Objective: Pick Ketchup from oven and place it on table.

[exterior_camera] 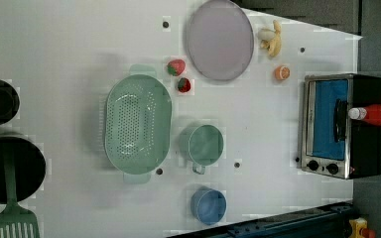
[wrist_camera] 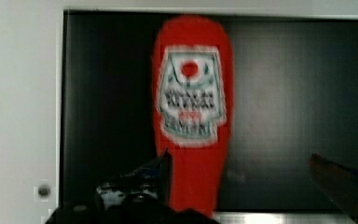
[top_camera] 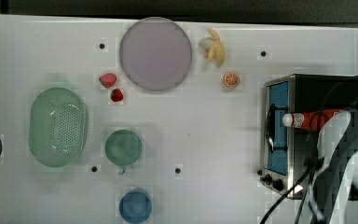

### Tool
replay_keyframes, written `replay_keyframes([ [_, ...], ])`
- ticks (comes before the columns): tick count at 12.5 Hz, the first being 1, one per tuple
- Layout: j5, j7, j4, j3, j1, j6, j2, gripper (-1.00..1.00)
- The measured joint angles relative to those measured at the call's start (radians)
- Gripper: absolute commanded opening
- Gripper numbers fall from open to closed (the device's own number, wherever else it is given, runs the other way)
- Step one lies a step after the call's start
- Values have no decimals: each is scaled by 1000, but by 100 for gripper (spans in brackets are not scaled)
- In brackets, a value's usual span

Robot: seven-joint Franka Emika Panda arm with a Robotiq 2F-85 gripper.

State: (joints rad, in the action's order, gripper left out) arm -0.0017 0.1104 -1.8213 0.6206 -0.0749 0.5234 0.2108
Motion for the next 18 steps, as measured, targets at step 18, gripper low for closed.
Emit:
replay_keyframes([
  [18,212,-2,26,-1,-46,115,245,27],
])
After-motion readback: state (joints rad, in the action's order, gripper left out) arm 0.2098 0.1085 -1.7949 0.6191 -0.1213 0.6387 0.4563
